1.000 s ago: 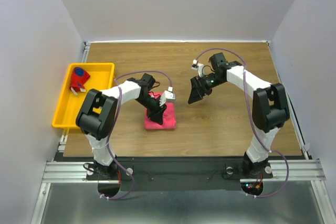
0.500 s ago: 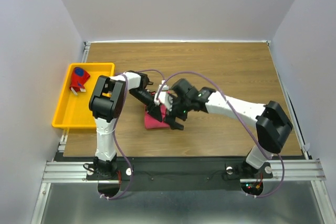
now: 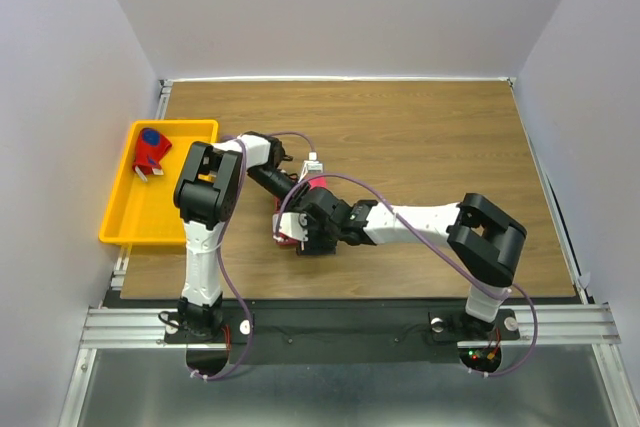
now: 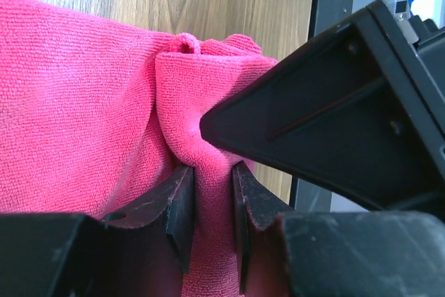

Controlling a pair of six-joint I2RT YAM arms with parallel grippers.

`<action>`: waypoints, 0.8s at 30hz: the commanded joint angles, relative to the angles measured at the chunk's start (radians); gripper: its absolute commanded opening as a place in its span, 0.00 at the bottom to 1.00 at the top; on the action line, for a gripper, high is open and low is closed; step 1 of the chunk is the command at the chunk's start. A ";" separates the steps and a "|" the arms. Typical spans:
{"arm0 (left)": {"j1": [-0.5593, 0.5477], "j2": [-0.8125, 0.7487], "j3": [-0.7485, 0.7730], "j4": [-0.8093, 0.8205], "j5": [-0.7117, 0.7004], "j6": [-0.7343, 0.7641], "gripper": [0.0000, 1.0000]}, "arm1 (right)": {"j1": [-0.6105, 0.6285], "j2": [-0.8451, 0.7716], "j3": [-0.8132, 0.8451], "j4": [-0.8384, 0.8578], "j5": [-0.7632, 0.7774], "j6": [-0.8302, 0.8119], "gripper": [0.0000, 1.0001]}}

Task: Roll the towels
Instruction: Roll the towel

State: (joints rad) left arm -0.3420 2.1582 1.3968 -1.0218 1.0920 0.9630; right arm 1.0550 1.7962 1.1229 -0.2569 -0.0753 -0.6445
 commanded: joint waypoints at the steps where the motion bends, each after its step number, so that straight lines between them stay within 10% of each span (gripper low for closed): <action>1: 0.005 0.023 -0.027 0.114 -0.230 0.076 0.16 | 0.002 0.043 -0.070 0.082 0.031 -0.003 0.36; 4: 0.017 -0.033 -0.036 0.138 -0.221 0.071 0.27 | 0.002 0.010 -0.106 0.081 -0.029 0.051 0.01; 24: 0.307 -0.495 -0.160 0.217 -0.149 0.132 0.70 | -0.147 -0.003 -0.008 -0.333 -0.440 0.224 0.00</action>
State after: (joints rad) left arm -0.0589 1.7874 1.3350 -0.8852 0.9154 1.0733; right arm 0.9096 1.7435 1.0882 -0.3225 -0.3843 -0.4778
